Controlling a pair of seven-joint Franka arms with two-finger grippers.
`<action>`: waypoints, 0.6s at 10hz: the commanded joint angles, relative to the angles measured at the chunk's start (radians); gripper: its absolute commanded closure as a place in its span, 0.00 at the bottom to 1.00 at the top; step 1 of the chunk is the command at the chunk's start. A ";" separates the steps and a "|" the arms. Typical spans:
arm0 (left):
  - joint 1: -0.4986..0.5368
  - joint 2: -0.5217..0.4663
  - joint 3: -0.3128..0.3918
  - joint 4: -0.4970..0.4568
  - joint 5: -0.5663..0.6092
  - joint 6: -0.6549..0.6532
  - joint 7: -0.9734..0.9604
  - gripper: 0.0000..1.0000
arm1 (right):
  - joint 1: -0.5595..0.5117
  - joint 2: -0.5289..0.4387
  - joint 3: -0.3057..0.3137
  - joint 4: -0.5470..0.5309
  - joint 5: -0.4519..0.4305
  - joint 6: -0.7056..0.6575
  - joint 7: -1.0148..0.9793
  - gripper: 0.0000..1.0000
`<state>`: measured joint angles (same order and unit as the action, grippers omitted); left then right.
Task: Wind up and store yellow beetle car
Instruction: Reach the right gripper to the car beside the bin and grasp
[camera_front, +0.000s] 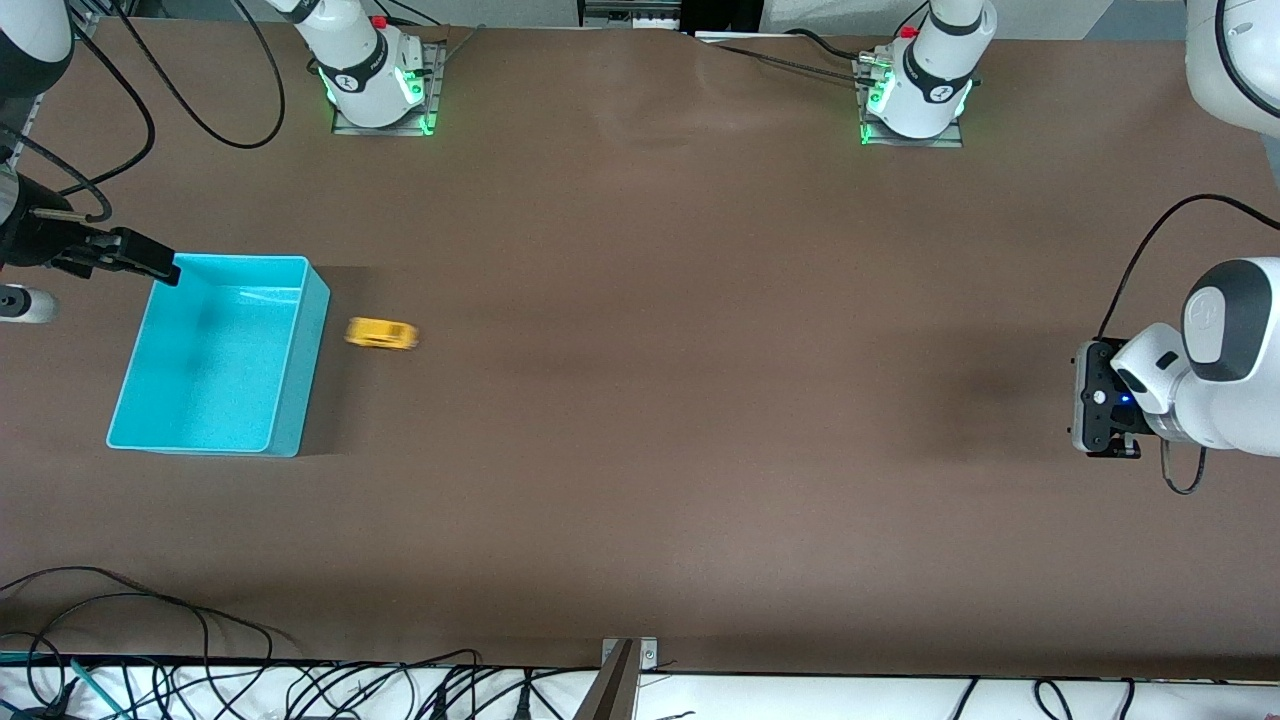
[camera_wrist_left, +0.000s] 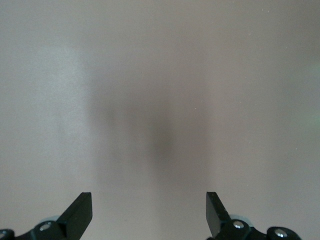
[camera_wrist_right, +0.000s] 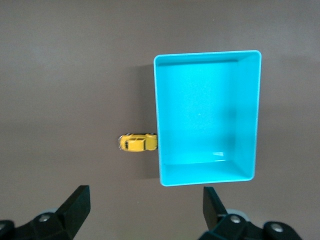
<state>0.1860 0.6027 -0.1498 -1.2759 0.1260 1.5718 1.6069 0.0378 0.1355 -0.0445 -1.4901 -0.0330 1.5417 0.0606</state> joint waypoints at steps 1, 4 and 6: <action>-0.033 -0.020 -0.002 0.074 0.017 -0.116 -0.138 0.00 | -0.004 -0.005 0.000 0.002 0.019 -0.009 -0.013 0.00; -0.051 -0.073 -0.004 0.106 -0.021 -0.151 -0.414 0.00 | -0.002 0.010 0.003 -0.007 0.019 -0.012 -0.013 0.00; -0.074 -0.125 -0.004 0.106 -0.083 -0.157 -0.673 0.00 | 0.040 0.042 0.005 -0.015 0.021 0.003 -0.013 0.00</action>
<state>0.1341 0.5230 -0.1580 -1.1688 0.0805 1.4374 1.0810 0.0498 0.1596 -0.0412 -1.5046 -0.0295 1.5403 0.0581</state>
